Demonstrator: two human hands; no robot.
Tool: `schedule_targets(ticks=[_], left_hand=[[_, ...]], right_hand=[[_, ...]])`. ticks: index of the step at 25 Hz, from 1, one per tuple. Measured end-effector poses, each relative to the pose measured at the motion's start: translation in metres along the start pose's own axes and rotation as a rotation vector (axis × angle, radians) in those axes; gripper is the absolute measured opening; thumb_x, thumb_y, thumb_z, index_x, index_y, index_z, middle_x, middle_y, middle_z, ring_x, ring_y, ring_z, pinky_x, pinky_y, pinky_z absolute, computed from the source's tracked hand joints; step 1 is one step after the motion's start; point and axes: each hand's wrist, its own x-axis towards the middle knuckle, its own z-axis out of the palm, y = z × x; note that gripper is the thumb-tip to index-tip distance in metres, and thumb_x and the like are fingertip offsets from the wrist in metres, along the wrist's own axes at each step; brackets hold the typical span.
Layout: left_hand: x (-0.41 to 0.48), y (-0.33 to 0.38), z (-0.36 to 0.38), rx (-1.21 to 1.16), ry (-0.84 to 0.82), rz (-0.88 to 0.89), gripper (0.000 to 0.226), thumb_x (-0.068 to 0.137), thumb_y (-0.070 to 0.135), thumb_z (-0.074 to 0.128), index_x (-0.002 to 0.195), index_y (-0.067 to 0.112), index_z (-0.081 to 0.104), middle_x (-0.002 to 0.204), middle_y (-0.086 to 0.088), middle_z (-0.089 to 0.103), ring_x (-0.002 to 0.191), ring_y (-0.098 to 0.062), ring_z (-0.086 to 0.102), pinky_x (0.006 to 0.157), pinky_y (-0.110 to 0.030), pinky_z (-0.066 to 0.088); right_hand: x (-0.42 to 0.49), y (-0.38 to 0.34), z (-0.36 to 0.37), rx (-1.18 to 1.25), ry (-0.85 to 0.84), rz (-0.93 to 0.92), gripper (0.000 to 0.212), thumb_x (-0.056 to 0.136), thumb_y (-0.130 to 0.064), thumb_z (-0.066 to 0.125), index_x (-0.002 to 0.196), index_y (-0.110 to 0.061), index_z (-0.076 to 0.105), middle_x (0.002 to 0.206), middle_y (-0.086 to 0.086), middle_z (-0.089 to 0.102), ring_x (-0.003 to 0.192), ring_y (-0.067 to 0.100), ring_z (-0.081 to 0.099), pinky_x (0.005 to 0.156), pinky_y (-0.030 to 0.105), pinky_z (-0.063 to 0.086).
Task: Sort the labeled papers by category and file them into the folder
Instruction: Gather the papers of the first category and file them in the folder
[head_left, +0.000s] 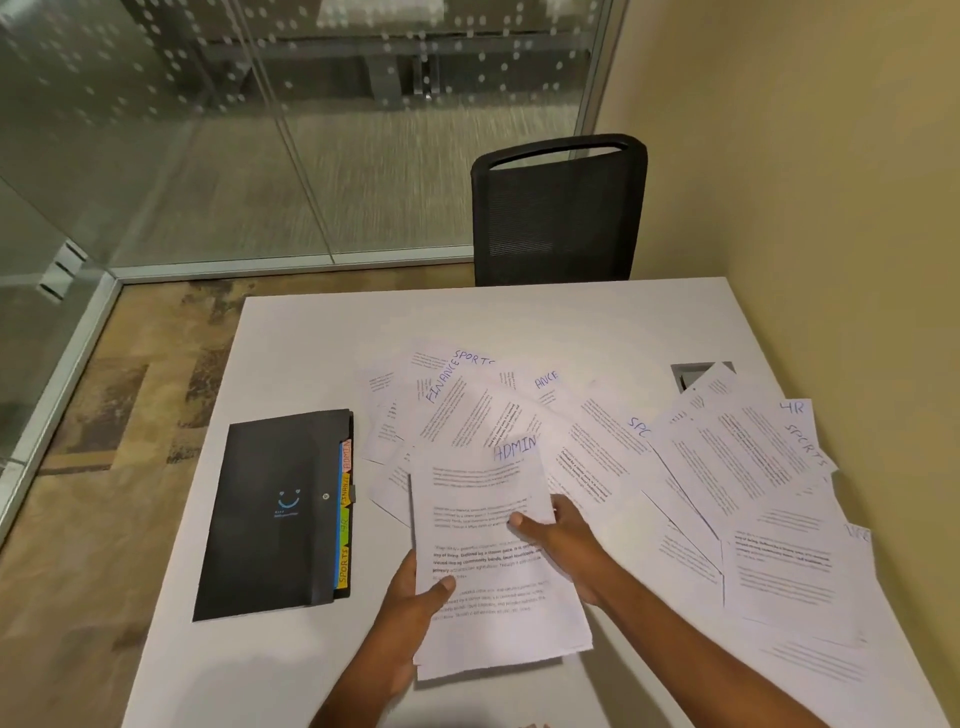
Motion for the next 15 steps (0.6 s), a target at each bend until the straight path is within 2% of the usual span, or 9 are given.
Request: schedule_targets(ticks=[2, 3, 4, 6, 7, 9, 11, 13, 15], left_hand=[[0.004, 0.0, -0.003, 0.039, 0.066, 0.0, 0.046, 0.102, 0.021, 0.069, 0.14, 0.042, 0.052, 0.128, 0.008, 0.072, 0.113, -0.022, 0.071, 0.09, -0.046, 0.063], [0.005, 0.0, -0.004, 0.069, 0.097, 0.005, 0.047, 0.102, 0.022, 0.069, 0.139, 0.043, 0.051, 0.128, 0.009, 0.07, 0.115, -0.022, 0.067, 0.097, -0.051, 0.059], [0.006, -0.002, -0.008, 0.089, 0.115, 0.018, 0.046, 0.102, 0.021, 0.069, 0.138, 0.043, 0.051, 0.127, 0.01, 0.069, 0.116, -0.022, 0.064, 0.104, -0.055, 0.054], [0.009, -0.005, -0.015, 0.091, 0.14, 0.03, 0.043, 0.103, 0.016, 0.068, 0.135, 0.041, 0.052, 0.122, 0.011, 0.069, 0.114, -0.022, 0.063, 0.11, -0.057, 0.047], [0.009, -0.008, -0.021, 0.082, 0.155, 0.018, 0.044, 0.103, 0.016, 0.068, 0.136, 0.04, 0.052, 0.124, 0.01, 0.069, 0.116, -0.023, 0.062, 0.112, -0.059, 0.045], [0.011, -0.017, -0.033, 0.08, 0.19, -0.018, 0.05, 0.103, 0.021, 0.068, 0.143, 0.041, 0.048, 0.135, 0.005, 0.066, 0.128, -0.03, 0.058, 0.113, -0.064, 0.042], [0.013, -0.023, -0.043, 0.069, 0.203, -0.022, 0.053, 0.102, 0.022, 0.069, 0.146, 0.041, 0.046, 0.144, 0.001, 0.063, 0.134, -0.033, 0.055, 0.114, -0.065, 0.042], [0.014, -0.027, -0.05, 0.073, 0.214, 0.004, 0.054, 0.101, 0.019, 0.07, 0.147, 0.037, 0.048, 0.146, -0.003, 0.063, 0.134, -0.035, 0.056, 0.115, -0.063, 0.043], [0.015, -0.028, -0.053, 0.057, 0.209, 0.014, 0.053, 0.101, 0.016, 0.07, 0.146, 0.035, 0.049, 0.144, -0.004, 0.064, 0.131, -0.034, 0.058, 0.113, -0.06, 0.045]], right_hand=[[0.005, -0.003, -0.002, -0.025, 0.151, 0.022, 0.063, 0.086, -0.05, 0.088, 0.128, -0.014, 0.059, 0.11, 0.001, 0.073, 0.091, 0.013, 0.071, 0.083, 0.027, 0.058], [0.008, -0.004, -0.009, -0.099, 0.235, 0.03, 0.056, 0.092, -0.051, 0.082, 0.126, -0.014, 0.057, 0.101, 0.0, 0.069, 0.081, 0.015, 0.065, 0.072, 0.027, 0.053], [0.014, -0.001, -0.023, -0.271, 0.317, 0.022, 0.057, 0.093, -0.055, 0.078, 0.126, -0.015, 0.056, 0.101, -0.001, 0.068, 0.083, 0.019, 0.063, 0.071, 0.031, 0.053], [0.026, 0.011, -0.062, -0.883, 0.364, -0.132, 0.064, 0.087, -0.067, 0.07, 0.127, -0.02, 0.055, 0.117, -0.006, 0.063, 0.104, 0.02, 0.064, 0.078, 0.039, 0.056], [0.035, 0.028, -0.082, -1.186, 0.332, -0.198, 0.068, 0.083, -0.072, 0.065, 0.127, -0.021, 0.055, 0.123, -0.008, 0.058, 0.111, 0.019, 0.062, 0.072, 0.04, 0.058], [0.048, 0.056, -0.115, -1.528, 0.111, -0.087, 0.085, 0.081, -0.082, 0.05, 0.131, -0.015, 0.062, 0.137, -0.002, 0.061, 0.119, 0.024, 0.067, 0.06, 0.04, 0.059], [0.045, 0.063, -0.131, -1.607, 0.064, -0.034, 0.095, 0.085, -0.083, 0.04, 0.139, -0.009, 0.065, 0.151, 0.009, 0.062, 0.132, 0.032, 0.066, 0.072, 0.048, 0.059], [0.039, 0.061, -0.144, -1.696, 0.062, -0.081, 0.09, 0.088, -0.078, 0.04, 0.139, -0.009, 0.067, 0.151, 0.01, 0.063, 0.136, 0.035, 0.064, 0.084, 0.054, 0.057], [0.032, 0.051, -0.156, -1.76, 0.051, -0.094, 0.083, 0.091, -0.074, 0.04, 0.134, -0.01, 0.071, 0.146, 0.008, 0.067, 0.134, 0.035, 0.065, 0.087, 0.057, 0.057]])
